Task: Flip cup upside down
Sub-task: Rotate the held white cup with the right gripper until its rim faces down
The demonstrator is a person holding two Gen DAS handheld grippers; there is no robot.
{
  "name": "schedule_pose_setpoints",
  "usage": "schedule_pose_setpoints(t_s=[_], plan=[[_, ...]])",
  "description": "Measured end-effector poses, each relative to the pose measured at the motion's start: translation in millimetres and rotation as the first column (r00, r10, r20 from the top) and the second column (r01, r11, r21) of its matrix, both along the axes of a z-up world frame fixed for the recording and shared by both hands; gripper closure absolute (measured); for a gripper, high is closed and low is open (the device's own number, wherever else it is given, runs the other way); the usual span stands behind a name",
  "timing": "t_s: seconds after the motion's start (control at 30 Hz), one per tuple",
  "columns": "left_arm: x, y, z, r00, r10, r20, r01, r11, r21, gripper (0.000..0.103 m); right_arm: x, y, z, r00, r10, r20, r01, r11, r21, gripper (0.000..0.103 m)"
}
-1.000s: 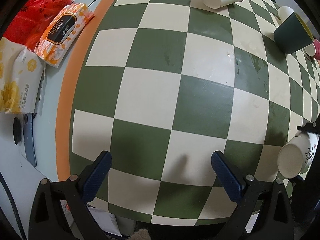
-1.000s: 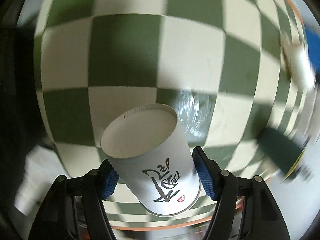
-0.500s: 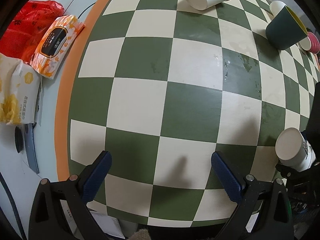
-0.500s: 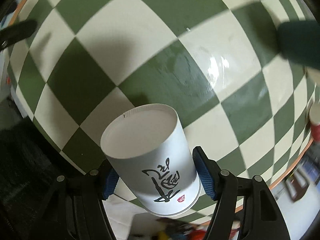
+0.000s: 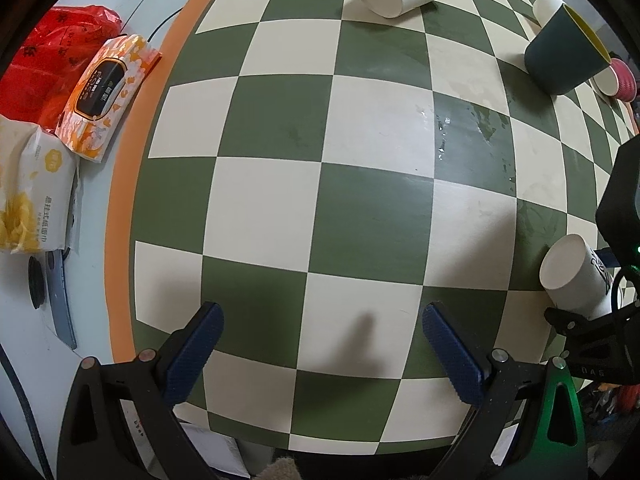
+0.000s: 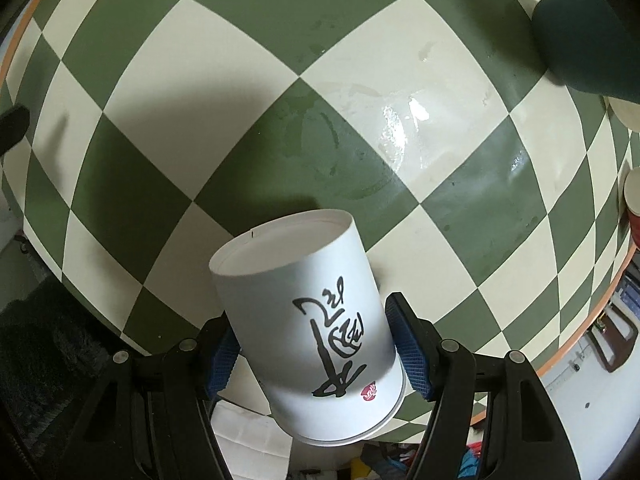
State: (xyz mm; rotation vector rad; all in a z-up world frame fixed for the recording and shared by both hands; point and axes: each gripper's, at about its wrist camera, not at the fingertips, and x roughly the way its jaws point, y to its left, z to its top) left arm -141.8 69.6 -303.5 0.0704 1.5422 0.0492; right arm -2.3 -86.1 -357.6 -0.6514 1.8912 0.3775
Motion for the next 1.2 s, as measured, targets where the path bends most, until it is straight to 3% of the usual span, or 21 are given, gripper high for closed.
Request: schedule_pose_setpoints(t_s=[0.07, 0.2, 0.47, 0.63, 0.73, 0.9, 0.97, 1.2], plan=[[-0.5, -2.6, -0.1, 1.0, -0.005, 0.002, 0.005, 1.0, 0.001, 0.001, -7.2, 2.7, 0.6, 1.0, 0.002, 0.008, -0.002, 1.0, 0.001, 0.031], [-2.1, -5.7, 1.3, 1.0, -0.012, 0.005, 0.012, 1.0, 0.002, 0.001, -0.8, 6.9, 10.4, 1.0, -0.002, 0.024, 0.001, 1.0, 0.018, 0.015], [-3.4, -13.1, 6.1, 1.0, -0.026, 0.014, 0.026, 1.0, 0.0, 0.001, -7.7, 3.5, 38.5, 0.997, 0.023, 0.077, -0.026, 0.999, 0.036, 0.014], [-7.5, -14.8, 7.4, 0.999, -0.033, 0.018, 0.032, 0.999, 0.007, 0.001, 0.1, 6.8, 39.7, 0.997, 0.013, 0.07, -0.017, 0.999, 0.046, 0.015], [-10.8, -14.4, 7.7, 0.999, -0.032, 0.017, 0.032, 0.999, 0.011, 0.001, 1.7, 7.3, 36.6, 0.998, 0.001, 0.06, -0.004, 0.998, 0.06, 0.019], [-13.6, -7.8, 7.6, 1.0, -0.023, 0.016, 0.022, 1.0, 0.016, 0.001, 2.5, 7.2, 28.4, 0.999, -0.002, 0.037, -0.001, 0.997, 0.074, 0.038], [-14.6, -6.3, 7.8, 1.0, -0.02, 0.018, 0.02, 1.0, 0.017, 0.001, -4.5, 17.1, 15.4, 0.999, -0.005, 0.039, 0.002, 0.997, 0.079, 0.04], [-19.5, -6.9, 9.4, 1.0, -0.024, 0.017, 0.024, 1.0, 0.016, 0.001, -7.5, 14.9, 30.1, 0.994, -0.048, 0.098, 0.035, 0.991, 0.132, 0.041]])
